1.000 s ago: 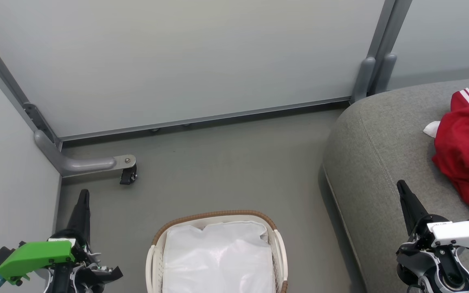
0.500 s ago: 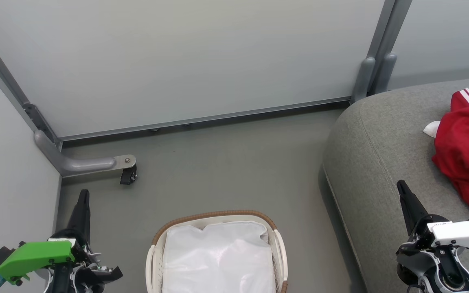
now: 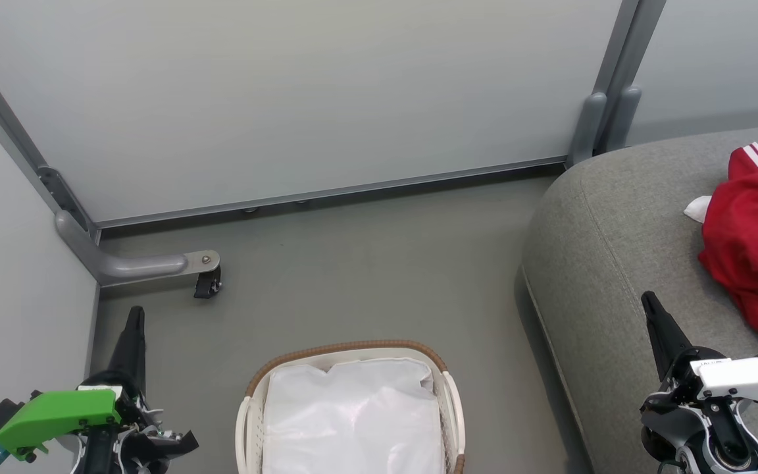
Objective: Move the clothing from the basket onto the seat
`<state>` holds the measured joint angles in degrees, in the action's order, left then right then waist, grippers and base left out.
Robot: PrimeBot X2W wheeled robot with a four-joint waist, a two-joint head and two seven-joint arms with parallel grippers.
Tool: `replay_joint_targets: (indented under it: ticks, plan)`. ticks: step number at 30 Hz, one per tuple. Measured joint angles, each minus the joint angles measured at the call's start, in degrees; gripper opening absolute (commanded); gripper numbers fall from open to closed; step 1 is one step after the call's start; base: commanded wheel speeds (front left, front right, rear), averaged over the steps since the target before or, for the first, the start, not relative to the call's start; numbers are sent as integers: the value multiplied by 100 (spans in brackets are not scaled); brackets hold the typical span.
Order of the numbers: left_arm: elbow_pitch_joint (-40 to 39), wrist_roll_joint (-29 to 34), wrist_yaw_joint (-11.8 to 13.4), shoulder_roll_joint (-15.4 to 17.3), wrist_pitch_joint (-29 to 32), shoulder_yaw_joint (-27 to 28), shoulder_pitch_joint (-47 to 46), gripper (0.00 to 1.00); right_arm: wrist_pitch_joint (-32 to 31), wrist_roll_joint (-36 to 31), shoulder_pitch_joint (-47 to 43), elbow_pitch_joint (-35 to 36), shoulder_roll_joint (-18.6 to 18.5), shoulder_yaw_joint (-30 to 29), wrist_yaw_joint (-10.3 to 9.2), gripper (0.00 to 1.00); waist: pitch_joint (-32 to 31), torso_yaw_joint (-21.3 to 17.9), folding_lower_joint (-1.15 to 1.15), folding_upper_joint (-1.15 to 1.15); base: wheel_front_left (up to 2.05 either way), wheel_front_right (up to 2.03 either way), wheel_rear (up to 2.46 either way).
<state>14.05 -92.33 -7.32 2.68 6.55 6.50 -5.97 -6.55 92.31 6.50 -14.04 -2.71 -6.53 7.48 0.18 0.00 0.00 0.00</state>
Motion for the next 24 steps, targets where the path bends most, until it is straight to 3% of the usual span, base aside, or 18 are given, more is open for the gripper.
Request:
replay_joint_targets:
  ticks: [24]
  plan:
    - [0,0,0,0,0,0,0,0,0,0,0,0,0,0,1,0,0,0,0,0,0,0,0]
